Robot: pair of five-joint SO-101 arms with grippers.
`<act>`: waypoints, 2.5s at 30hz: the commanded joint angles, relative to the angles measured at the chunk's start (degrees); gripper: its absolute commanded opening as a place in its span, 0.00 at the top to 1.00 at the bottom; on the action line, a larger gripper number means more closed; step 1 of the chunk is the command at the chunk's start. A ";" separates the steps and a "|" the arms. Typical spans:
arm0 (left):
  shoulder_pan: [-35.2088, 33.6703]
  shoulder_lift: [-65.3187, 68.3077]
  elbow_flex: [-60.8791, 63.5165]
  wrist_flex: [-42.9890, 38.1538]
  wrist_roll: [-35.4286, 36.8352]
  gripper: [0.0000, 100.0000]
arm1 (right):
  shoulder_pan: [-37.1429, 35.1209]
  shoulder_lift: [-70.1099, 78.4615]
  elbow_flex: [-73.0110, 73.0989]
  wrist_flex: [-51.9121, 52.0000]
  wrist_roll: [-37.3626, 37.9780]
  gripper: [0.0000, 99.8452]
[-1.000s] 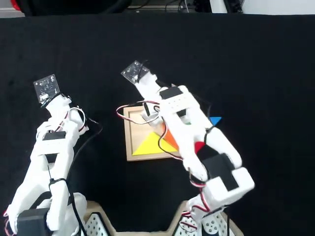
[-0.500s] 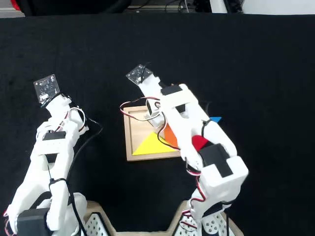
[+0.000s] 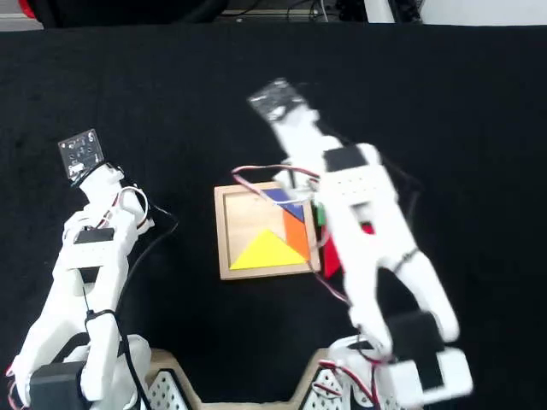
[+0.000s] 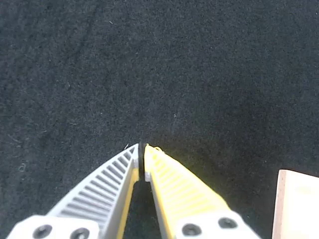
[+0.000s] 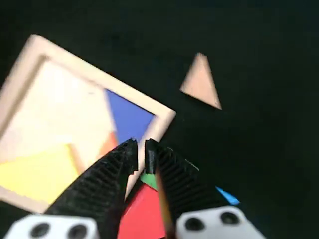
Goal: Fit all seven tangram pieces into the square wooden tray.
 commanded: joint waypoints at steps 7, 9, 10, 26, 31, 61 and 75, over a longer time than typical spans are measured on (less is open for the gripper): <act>0.48 -1.76 -0.22 -0.97 -2.11 0.97 | 11.25 5.23 1.19 -3.96 -1.58 0.95; 1.10 -1.76 -0.22 -0.97 -3.60 0.97 | 12.57 9.63 -3.65 0.70 -5.71 0.95; 1.54 -1.76 -0.22 -0.97 -4.13 0.97 | 12.84 11.47 -6.02 2.81 -8.18 0.95; 2.07 -1.76 0.04 -1.05 -4.13 0.97 | 2.81 26.15 -30.99 3.52 -10.46 0.77; 2.07 -1.76 0.04 -1.05 -4.13 0.97 | 2.46 40.31 -44.70 10.90 -1.85 0.77; 2.07 -1.76 0.04 -1.05 -4.13 0.97 | 2.37 59.12 -62.99 20.48 12.57 0.78; 2.07 -1.76 0.04 -1.05 -4.13 0.97 | 2.55 62.02 -63.34 18.11 12.84 0.78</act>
